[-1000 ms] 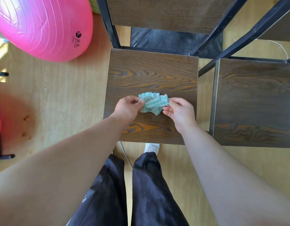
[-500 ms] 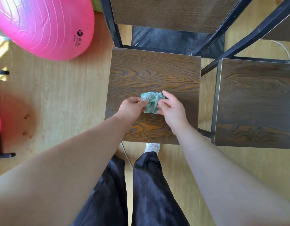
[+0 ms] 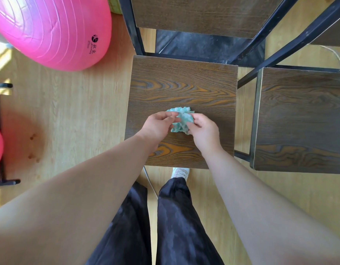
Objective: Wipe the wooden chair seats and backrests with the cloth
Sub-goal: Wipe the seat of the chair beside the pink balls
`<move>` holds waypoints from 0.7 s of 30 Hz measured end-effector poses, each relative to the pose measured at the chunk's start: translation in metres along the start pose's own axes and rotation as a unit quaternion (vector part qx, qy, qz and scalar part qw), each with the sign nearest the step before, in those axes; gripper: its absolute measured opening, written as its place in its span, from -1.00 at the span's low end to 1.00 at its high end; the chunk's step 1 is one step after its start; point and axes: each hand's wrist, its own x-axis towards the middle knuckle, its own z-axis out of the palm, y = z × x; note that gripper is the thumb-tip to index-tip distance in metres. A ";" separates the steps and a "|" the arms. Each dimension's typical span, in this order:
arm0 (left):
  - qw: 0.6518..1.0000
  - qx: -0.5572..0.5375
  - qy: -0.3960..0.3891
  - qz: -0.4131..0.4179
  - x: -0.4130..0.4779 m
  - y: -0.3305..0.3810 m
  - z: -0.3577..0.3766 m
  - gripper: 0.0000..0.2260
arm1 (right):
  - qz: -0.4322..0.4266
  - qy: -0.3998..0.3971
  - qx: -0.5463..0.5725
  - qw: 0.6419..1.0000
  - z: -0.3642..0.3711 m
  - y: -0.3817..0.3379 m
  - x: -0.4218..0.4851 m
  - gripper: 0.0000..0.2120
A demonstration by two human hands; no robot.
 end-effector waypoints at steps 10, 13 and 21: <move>0.969 0.220 0.096 -0.061 0.016 -0.025 0.010 -0.68 | 0.096 0.099 0.207 0.969 -0.019 0.010 0.007 -0.74; 0.963 0.251 0.091 -0.044 0.018 -0.024 0.027 -0.76 | 0.107 0.120 0.222 0.962 -0.030 0.018 0.008 -0.78; 0.973 0.175 0.147 -0.033 0.009 -0.017 0.030 -0.90 | 0.105 0.127 0.061 0.984 -0.055 0.032 0.008 -0.91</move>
